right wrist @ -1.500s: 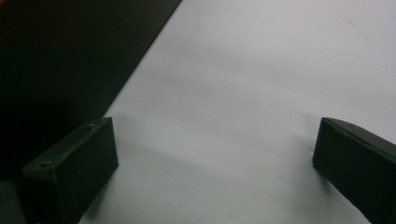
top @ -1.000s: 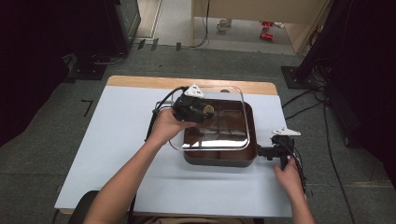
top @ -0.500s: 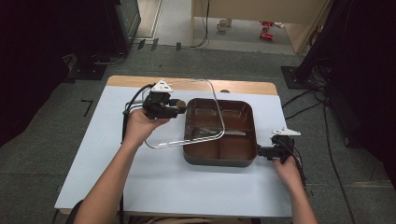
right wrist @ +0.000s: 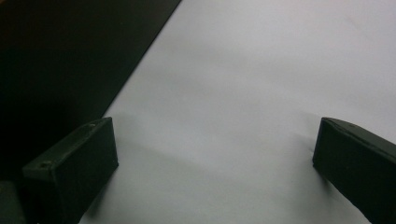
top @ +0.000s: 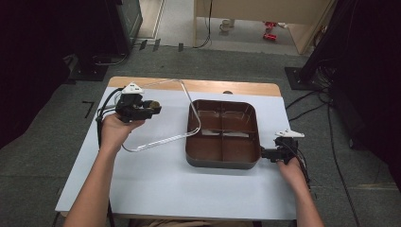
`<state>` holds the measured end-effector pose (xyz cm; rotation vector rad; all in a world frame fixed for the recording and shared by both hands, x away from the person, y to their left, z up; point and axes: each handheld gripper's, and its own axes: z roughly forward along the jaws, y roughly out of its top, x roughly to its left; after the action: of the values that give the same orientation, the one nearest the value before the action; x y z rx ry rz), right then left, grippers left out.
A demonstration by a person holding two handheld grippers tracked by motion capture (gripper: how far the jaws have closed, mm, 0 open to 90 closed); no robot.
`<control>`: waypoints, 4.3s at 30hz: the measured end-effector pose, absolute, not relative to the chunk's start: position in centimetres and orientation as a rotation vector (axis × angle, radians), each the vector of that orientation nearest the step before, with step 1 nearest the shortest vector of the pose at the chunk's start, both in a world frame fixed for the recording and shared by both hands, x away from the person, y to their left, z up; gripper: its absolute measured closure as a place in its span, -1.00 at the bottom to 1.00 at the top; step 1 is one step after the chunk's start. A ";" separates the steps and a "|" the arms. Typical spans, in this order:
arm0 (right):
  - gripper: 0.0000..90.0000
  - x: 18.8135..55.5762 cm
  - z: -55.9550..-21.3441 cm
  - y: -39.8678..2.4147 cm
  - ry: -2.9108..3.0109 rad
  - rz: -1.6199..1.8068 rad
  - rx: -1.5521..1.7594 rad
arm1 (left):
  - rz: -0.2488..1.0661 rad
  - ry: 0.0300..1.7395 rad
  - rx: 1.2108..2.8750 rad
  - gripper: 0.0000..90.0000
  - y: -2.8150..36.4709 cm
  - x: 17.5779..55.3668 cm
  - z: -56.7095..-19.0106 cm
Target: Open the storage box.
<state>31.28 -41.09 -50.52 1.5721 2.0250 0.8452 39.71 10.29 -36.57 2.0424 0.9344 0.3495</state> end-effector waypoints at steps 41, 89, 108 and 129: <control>-1.00 31.3 -50.5 -41.1 2.027 0.845 1.574 | 0.374 1.232 2.086 0.30 14.4 45.2 -47.2; -1.00 31.3 -50.5 -41.0 2.024 0.844 1.569 | 0.282 0.983 2.047 -0.47 10.7 38.2 -41.6; -1.00 31.3 -50.5 -41.0 2.024 0.844 1.570 | 0.227 0.856 2.136 -0.50 7.8 32.8 -45.1; -1.00 31.3 -50.5 -41.0 2.024 0.844 1.569 | 0.226 0.727 2.287 -0.58 3.8 30.7 -49.2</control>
<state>31.26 -41.04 -50.52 1.5692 2.0239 0.8441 30.71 3.80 -49.19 2.2875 0.7267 0.2261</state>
